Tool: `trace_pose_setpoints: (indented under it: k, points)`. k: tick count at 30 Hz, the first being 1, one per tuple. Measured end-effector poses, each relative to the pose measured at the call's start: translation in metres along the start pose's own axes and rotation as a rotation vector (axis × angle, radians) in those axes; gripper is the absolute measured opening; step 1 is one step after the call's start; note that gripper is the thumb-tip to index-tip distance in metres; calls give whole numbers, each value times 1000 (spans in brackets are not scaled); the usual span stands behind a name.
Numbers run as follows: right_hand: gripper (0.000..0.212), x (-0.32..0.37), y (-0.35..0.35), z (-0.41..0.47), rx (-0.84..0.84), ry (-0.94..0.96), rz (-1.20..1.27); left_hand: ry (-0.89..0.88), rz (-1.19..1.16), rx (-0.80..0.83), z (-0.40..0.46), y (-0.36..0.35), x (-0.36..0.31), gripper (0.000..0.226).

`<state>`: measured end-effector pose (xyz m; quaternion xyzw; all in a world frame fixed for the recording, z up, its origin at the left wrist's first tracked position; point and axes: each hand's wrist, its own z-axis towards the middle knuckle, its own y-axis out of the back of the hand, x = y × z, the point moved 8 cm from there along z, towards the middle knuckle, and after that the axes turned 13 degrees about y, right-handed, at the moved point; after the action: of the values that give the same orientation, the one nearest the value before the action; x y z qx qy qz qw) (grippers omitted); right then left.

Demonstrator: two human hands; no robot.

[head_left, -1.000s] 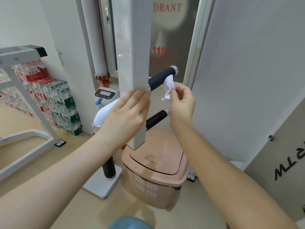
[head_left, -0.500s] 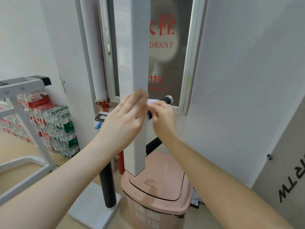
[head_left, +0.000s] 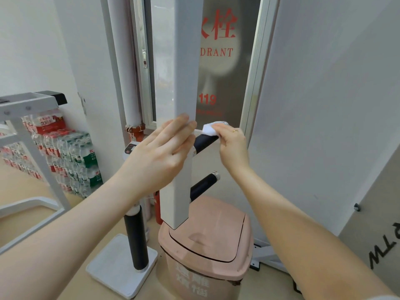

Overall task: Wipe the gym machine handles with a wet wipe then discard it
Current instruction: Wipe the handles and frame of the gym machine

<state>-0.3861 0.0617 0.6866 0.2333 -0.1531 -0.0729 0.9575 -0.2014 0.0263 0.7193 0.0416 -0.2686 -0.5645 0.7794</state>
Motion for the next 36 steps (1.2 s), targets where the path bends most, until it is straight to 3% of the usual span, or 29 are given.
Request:
trace_pose_setpoints:
  k: [2,4,6,11,15,17,19,21,24,27,31,33,36]
  points:
    - [48,16,-3,-1,-4,56,7,4,-25,5,2,0,0,23]
    - [47,45,-8,-9,31,275,49,8,-45,10,2,0,1,24]
    - [47,46,-5,-10,63,374,47,8,-50,15,2,0,3,25]
    - [48,-8,3,9,-21,-17,-25,12,-43,33,2,-3,1,24]
    - [50,48,-11,-7,48,350,90,23,-46,35,0,-3,3,25]
    - [51,41,-1,-5,45,378,83,21,-49,38,0,-3,4,26]
    - [47,16,11,4,-28,186,32,20,-49,37,1,-4,3,24]
    - [42,-12,15,0,-121,-183,122,28,-48,28,1,-4,1,23]
    - [35,-33,1,-27,-348,-770,529,32,-49,18,1,-3,0,24]
    - [28,-30,-21,-52,-503,-1175,880,31,-49,10,1,-2,-2,23]
    - [30,5,-55,-63,-302,-1247,1386,33,-51,11,0,-2,-3,24]
    - [28,9,-58,-62,-237,-1236,1495,24,-61,13,0,-3,-3,23]
    - [29,-9,-53,-55,-419,-1262,1547,28,-62,1,1,-2,-3,23]
